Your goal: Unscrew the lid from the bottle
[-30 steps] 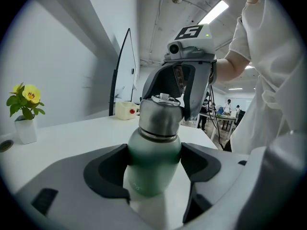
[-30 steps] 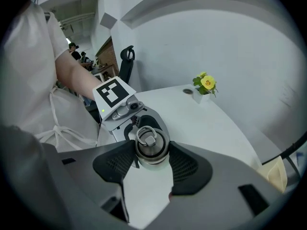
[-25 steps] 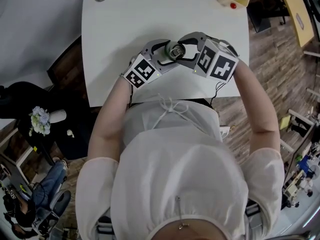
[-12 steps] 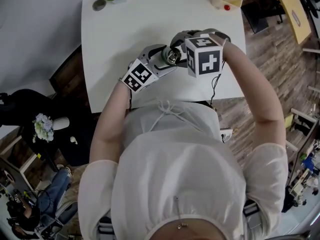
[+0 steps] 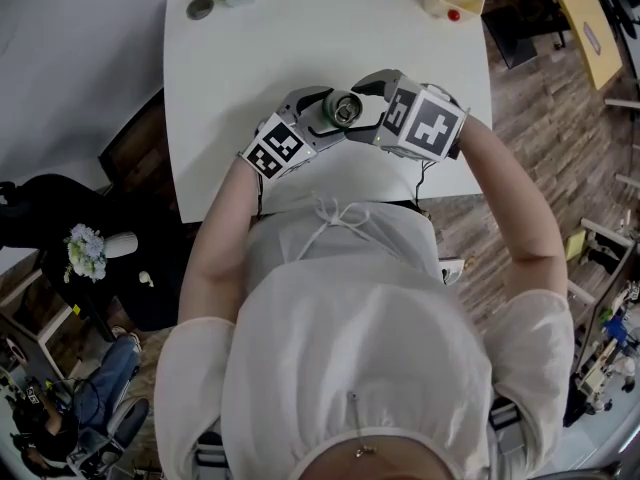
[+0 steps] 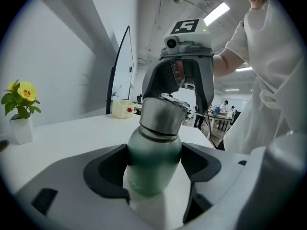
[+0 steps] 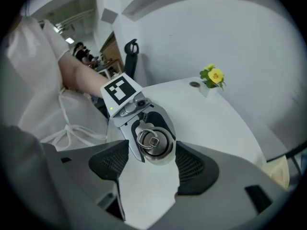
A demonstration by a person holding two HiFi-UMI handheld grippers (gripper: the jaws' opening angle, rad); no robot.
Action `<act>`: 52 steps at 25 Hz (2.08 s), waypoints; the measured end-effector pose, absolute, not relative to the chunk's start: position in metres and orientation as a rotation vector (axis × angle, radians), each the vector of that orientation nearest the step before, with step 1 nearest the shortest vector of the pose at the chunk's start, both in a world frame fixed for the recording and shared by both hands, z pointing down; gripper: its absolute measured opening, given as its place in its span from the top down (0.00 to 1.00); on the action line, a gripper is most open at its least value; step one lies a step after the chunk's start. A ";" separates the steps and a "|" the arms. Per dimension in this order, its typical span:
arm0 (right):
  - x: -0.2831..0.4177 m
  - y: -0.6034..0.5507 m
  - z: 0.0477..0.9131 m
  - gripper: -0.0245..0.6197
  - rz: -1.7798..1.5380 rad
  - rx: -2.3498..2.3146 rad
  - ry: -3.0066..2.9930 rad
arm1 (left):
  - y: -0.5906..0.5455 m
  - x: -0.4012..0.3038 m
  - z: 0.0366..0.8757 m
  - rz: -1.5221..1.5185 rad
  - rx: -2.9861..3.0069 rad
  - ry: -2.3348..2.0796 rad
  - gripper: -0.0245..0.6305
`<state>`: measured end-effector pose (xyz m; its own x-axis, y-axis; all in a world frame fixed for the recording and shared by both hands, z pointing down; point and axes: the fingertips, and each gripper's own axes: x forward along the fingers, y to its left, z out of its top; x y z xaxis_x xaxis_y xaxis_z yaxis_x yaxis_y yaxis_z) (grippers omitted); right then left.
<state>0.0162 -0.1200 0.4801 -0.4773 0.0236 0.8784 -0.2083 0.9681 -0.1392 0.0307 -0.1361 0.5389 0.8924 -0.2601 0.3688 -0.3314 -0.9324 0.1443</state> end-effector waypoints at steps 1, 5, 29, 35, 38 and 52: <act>0.016 -0.121 0.482 0.47 0.325 0.196 -2.055 | -0.136 0.030 0.539 0.516 2.856 -0.452 0.41; 0.012 -0.126 0.489 0.49 0.412 0.367 -2.050 | -0.135 0.031 0.539 0.511 2.850 -0.451 0.41; 0.012 -0.118 0.494 0.55 -0.031 -0.265 -1.817 | -0.134 0.031 0.542 0.504 2.838 -0.462 0.41; 0.012 -0.118 0.493 0.55 -0.030 -0.254 -1.843 | -0.133 0.031 0.542 0.514 2.837 -0.468 0.41; 0.014 -0.120 0.491 0.52 0.027 -0.146 -1.881 | -0.133 0.031 0.541 0.519 2.840 -0.467 0.41; 0.016 -0.126 0.495 0.52 0.632 0.488 -2.023 | -0.133 0.033 0.537 0.515 2.831 -0.488 0.41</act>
<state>0.0161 -0.1262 0.4946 -0.4887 -0.0878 0.8680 -0.5662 0.7889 -0.2389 0.0327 -0.1326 0.5374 0.8831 -0.2815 0.3753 -0.3595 -0.9200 0.1560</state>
